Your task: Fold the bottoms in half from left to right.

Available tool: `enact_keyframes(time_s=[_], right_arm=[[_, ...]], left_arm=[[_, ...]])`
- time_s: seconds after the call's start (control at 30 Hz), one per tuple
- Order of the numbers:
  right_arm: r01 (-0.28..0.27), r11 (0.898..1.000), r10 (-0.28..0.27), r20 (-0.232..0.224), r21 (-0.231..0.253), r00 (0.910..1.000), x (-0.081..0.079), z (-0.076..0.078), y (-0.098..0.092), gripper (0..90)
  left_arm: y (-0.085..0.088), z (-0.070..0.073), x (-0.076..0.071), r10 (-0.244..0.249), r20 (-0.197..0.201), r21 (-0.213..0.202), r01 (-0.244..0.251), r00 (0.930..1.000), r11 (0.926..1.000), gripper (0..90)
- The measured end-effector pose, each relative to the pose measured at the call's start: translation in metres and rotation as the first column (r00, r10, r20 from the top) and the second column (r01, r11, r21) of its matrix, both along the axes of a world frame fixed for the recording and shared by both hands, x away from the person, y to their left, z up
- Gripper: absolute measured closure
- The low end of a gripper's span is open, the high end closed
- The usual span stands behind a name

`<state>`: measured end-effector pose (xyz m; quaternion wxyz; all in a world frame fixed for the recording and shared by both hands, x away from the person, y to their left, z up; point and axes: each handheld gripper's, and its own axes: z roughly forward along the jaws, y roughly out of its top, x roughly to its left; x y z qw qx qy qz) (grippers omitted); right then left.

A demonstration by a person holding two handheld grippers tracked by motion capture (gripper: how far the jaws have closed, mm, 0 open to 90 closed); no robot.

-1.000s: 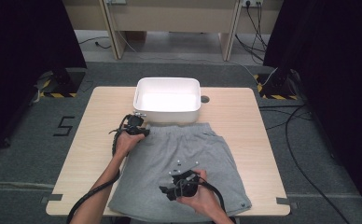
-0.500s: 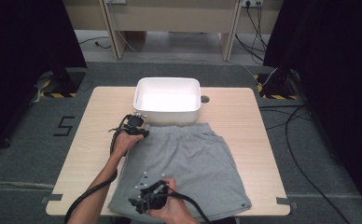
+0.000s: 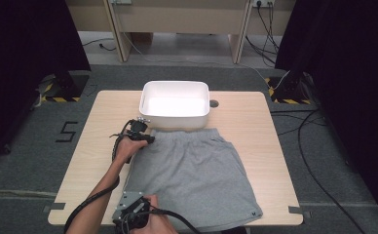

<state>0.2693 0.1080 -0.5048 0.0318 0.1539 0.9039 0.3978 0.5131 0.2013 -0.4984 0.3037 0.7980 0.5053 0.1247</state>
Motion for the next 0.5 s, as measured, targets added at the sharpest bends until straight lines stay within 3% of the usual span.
enact_keyframes(time_s=[0.17,0.27,0.37,0.5], right_arm=[[-0.009,0.999,0.009,-0.003,-0.044,1.0,0.002,-0.011,0.007,36.3],[-0.02,0.998,0.023,0.048,-0.058,0.9986,-0.001,-0.013,0.008,43.0],[-0.009,0.998,0.012,0.054,-0.062,0.9985,0.003,-0.011,0.005,60.5],[-0.007,0.999,0.011,0.059,-0.054,0.9982,0.007,-0.011,0.0,76.9]], left_arm=[[-0.001,0.0,0.001,0.004,0.001,0.006,-0.004,1.0,1.0,77.0],[-0.001,0.0,0.001,0.002,0.007,0.011,-0.002,1.0,0.9999,77.0],[-0.001,0.0,0.0,0.003,0.01,0.007,-0.003,0.9999,1.0,77.0],[-0.002,0.0,0.0,0.012,0.014,0.009,-0.012,0.9998,0.9999,77.7]])
